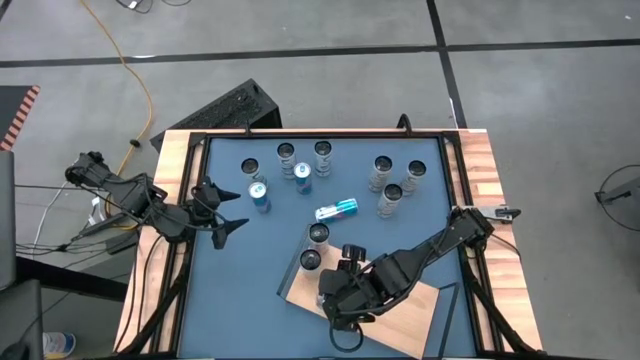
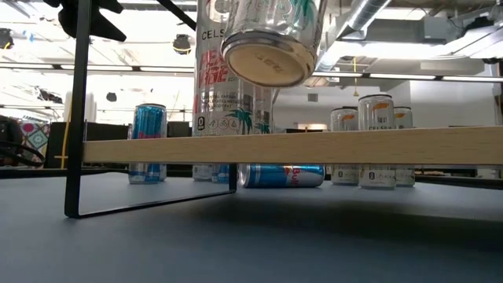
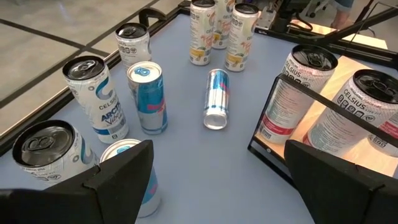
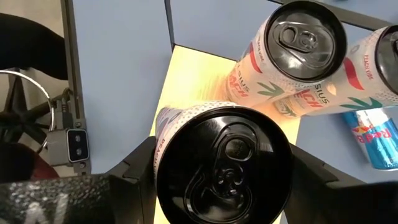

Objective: Place canned beverage on shelf
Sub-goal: Put the white pink soda can aligned with the other white pink soda cans on the shelf

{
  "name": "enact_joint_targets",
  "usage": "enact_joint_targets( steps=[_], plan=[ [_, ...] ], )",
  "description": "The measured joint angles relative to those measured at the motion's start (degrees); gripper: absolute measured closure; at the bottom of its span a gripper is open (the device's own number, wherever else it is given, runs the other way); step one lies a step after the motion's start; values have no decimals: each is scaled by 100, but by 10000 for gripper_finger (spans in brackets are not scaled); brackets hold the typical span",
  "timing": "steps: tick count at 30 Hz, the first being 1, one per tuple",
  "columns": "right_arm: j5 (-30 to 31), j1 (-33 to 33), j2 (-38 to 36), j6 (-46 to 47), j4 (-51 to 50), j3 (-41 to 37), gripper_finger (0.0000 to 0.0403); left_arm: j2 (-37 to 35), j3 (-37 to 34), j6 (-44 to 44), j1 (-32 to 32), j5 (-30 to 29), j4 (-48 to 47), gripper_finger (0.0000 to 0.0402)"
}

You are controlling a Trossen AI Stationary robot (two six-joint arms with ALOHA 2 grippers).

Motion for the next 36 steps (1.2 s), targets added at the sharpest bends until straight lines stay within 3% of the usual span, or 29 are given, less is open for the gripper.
enact_joint_targets(
  steps=[15, 25, 36],
  plan=[
    [-109, -66, 285, -57, -175, -24, 169, 0, 0, 37, 1, -2, -4, 54],
    [-146, -74, 286, -55, -264, -24, 138, 0, 0, 42, 1, -2, -7, 54],
    [-903, -172, 286, -57, -247, -24, 133, 0, 0, 42, 1, -2, -9, 54]
  ],
)
